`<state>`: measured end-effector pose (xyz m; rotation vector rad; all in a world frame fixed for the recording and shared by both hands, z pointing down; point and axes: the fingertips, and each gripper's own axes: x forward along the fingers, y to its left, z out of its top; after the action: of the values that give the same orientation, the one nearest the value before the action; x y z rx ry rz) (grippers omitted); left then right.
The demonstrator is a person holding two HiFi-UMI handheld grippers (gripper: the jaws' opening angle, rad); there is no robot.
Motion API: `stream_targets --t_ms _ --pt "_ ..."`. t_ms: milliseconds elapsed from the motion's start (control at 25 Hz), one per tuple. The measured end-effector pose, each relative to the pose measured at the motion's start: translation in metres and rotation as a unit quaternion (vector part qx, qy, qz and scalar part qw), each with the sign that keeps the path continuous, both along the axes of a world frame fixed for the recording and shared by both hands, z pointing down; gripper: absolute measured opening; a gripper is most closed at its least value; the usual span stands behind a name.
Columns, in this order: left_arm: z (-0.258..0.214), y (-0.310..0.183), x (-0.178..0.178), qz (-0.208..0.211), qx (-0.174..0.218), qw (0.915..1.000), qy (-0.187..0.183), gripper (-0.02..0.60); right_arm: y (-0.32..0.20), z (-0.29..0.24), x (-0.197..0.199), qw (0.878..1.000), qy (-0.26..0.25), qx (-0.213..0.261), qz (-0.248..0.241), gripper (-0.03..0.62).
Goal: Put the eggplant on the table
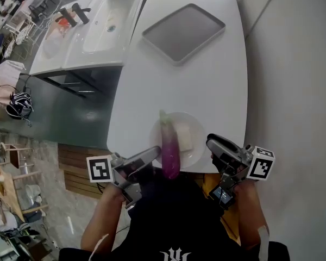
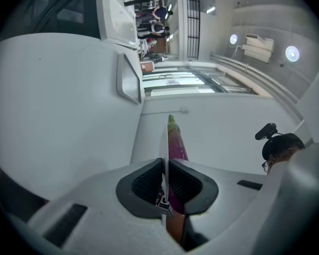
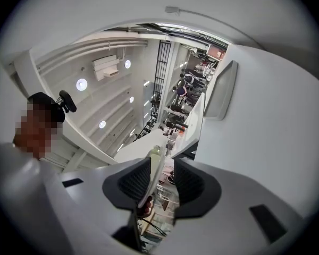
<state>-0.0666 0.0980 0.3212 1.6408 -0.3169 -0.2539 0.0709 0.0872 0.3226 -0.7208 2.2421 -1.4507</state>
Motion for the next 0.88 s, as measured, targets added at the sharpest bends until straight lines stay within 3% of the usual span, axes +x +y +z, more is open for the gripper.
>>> stream_targets --t_ms 480,880 --pt "0.026 -0.059 0.012 0.002 -0.008 0.9999 -0.007 0.023 -0.060 0.024 -0.008 0.999 -0.017 -0.036 -0.023 0.094" --pt "0.070 -0.116 0.018 0.019 -0.013 0.9991 -0.035 0.023 -0.113 0.071 -0.005 0.998 -0.011 -0.063 -0.024 0.037"
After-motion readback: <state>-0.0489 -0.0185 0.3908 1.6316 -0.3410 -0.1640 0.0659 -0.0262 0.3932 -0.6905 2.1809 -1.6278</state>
